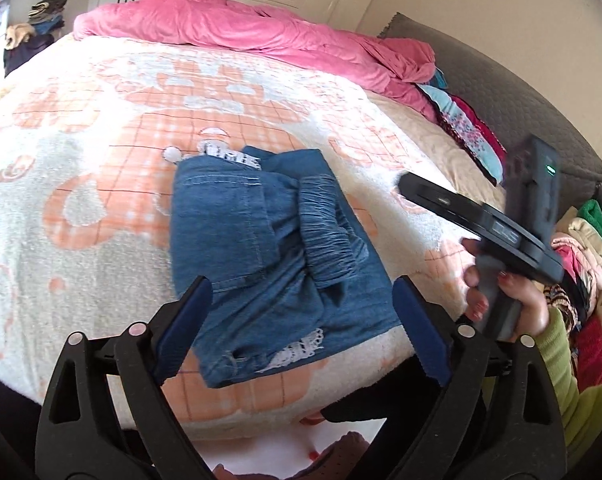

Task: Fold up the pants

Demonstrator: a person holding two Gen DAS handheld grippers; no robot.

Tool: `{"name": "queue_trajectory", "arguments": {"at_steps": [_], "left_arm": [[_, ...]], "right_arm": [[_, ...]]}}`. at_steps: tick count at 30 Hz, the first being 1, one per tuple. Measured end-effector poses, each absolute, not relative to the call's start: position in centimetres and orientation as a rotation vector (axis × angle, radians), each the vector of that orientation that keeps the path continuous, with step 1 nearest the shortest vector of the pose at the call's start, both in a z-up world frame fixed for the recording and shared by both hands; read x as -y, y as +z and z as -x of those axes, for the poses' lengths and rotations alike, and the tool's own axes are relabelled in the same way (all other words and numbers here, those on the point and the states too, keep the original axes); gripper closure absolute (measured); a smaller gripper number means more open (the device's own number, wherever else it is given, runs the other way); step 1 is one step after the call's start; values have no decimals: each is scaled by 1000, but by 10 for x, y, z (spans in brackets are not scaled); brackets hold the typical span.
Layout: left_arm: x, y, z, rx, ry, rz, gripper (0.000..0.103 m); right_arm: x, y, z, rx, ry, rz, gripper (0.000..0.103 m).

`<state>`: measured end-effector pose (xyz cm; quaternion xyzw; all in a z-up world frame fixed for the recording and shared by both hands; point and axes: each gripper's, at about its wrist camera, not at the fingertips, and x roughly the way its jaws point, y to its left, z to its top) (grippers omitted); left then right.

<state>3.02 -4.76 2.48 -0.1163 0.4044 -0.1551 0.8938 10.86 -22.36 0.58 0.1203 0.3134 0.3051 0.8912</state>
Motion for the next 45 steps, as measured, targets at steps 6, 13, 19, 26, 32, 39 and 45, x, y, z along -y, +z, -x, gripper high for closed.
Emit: {"name": "queue_trajectory", "arguments": {"at_steps": [6,13,19,26,32,39,45], "left_arm": [[31,24,-27,-829,-262,229,12],[-11,18,-30,-825,-188,294,12],[-39,17,-45,-820,-157,328,24],[-29,10,-82,-872,-240,329,50],[-6,-6,-109,-936,-276,290,50],[8,-22,-124,-973,-270,254,46],[11,-26,-124,-960,-274,261,41]], "right_arm": [[218,16,-76,-616,620,-174,10],[188,16,-33,-598,659,-3,10],[135,3,-5,-573,727,227,21],[82,-5,-4,-555,826,424,37],[49,-24,-16,-552,844,602,45],[53,-35,-20,-640,975,564,94],[76,-50,-16,-673,921,532,96]]}}
